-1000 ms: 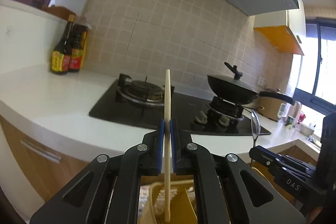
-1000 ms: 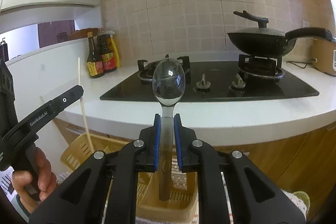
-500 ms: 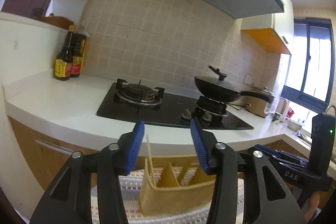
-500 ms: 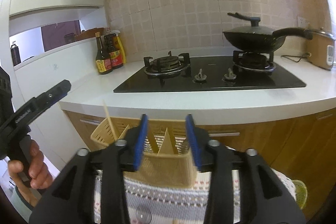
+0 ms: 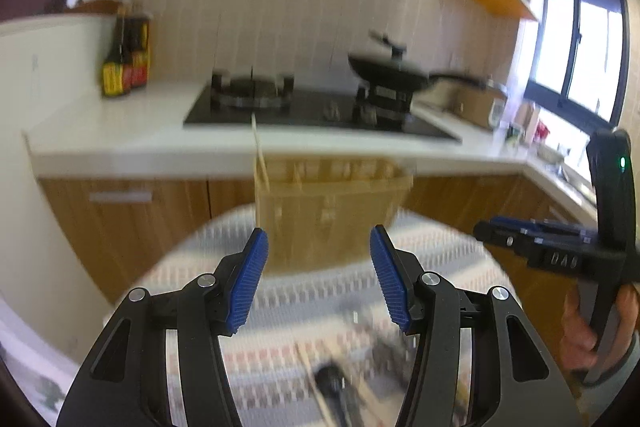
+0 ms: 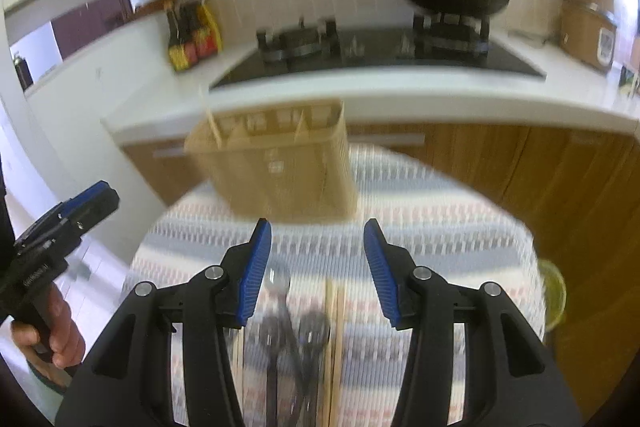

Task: Organize utensils
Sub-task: 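Grasp the black spoon with the left tool while the right tool grasps a clear spoon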

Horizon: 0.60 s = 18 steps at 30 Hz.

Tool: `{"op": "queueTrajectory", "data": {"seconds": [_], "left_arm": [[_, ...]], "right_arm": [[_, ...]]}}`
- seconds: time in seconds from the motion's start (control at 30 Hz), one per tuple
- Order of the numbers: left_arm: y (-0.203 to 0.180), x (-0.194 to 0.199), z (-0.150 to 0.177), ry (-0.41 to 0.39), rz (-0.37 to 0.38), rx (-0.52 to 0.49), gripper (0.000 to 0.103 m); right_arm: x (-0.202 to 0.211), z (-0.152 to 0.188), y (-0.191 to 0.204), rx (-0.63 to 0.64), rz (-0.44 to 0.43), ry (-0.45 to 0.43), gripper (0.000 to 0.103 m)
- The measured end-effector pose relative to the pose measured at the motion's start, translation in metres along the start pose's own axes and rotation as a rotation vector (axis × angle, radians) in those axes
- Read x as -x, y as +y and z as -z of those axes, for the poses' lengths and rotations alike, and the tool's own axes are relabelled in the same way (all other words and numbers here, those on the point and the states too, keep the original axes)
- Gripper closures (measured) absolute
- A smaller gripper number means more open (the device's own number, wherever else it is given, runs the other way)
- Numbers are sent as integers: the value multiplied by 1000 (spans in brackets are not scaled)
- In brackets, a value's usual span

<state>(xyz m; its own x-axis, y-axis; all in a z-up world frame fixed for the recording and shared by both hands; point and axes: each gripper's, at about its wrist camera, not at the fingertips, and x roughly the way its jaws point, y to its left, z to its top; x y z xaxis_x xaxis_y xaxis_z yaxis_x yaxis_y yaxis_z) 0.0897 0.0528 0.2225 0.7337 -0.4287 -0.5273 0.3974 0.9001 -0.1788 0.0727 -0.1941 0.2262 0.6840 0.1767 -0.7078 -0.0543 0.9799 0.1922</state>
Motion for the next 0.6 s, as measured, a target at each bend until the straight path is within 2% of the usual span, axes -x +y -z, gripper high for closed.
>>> {"op": "queueTrajectory", "data": {"seconds": [0.17,0.23,0.4,0.6], "left_arm": [[10,-20,36,191,23,33,60],[14,-32,55,284,32,36,63],[15,-54,90,449,69,10,67],[12,-71,115,533,80,-7,71]], "right_arm": [[-26,29,-3,-17,-20,202,60],[-36,39,-2,-9,-12,250,61],[-61,64,-4,-3,-23,385,68],[-82,81,2,26,-33,464,75]]}}
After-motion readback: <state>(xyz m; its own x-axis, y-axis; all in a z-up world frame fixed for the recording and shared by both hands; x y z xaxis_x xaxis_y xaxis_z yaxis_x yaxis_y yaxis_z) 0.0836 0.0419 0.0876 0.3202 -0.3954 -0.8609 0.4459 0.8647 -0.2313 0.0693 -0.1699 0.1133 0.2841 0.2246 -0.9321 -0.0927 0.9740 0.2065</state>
